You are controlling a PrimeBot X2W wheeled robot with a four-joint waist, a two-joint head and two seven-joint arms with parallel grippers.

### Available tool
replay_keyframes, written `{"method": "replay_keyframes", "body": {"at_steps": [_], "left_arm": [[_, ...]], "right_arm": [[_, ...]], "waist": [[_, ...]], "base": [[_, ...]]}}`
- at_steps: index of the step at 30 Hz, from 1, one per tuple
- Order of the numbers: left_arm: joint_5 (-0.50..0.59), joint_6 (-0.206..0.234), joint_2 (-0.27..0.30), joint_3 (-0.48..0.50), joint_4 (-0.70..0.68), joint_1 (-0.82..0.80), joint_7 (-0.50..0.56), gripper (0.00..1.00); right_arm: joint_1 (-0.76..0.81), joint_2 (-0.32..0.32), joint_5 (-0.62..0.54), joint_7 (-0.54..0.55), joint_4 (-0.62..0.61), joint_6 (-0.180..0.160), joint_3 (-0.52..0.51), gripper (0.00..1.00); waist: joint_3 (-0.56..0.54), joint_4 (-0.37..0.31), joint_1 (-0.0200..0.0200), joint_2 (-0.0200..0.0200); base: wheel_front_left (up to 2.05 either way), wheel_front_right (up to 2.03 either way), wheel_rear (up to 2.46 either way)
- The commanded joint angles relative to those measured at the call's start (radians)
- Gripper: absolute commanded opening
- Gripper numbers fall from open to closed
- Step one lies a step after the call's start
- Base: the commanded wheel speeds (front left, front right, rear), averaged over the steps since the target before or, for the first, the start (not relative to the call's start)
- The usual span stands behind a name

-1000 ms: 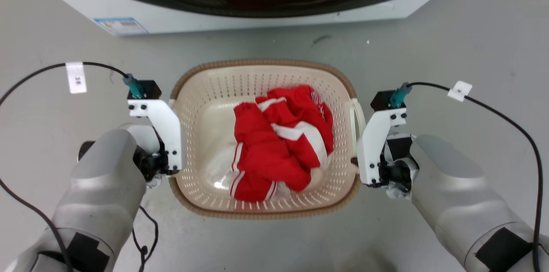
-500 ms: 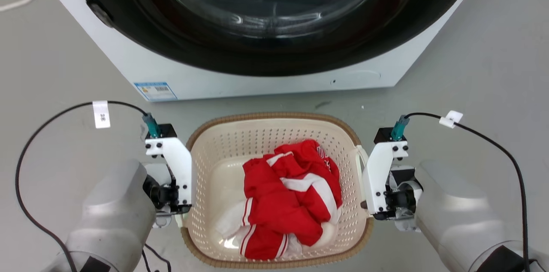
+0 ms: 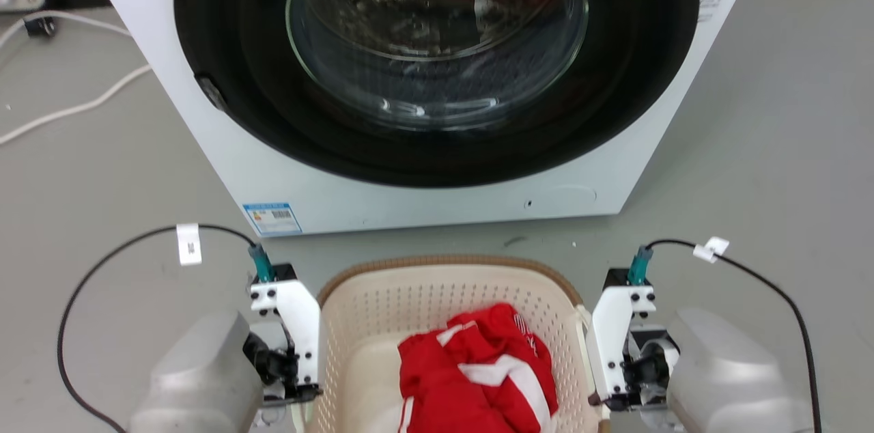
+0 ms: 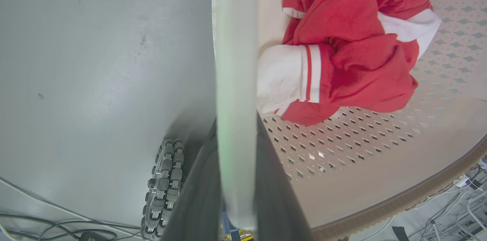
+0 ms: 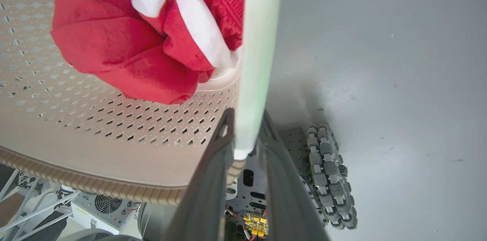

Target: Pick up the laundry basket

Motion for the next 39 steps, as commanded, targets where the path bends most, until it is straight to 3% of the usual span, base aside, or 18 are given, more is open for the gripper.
{"method": "replay_keyframes", "body": {"at_steps": [1,12,39], "left_arm": [[-0.015,-0.012,-0.031,0.0,-0.009,0.014,0.008,0.0],[-0.057,-0.013,-0.063,-0.008,0.006,0.091,0.015,0.0],[-0.077,-0.012,-0.042,-0.046,-0.001,0.042,-0.073,0.0]], "right_arm": [[0.016,0.017,-0.005,0.004,-0.01,0.003,-0.004,0.0],[0.087,0.017,-0.057,0.028,-0.011,0.004,-0.056,0.0],[0.017,0.007,-0.209,0.037,-0.009,0.003,-0.172,0.0]], "waist": [[-0.041,0.001,0.0002,0.0],[-0.144,0.006,0.0002,0.0],[-0.17,0.012,0.0002,0.0]], "base": [[0.0,0.0,0.0],[0.0,0.0,0.0],[0.0,0.0,0.0]]}}
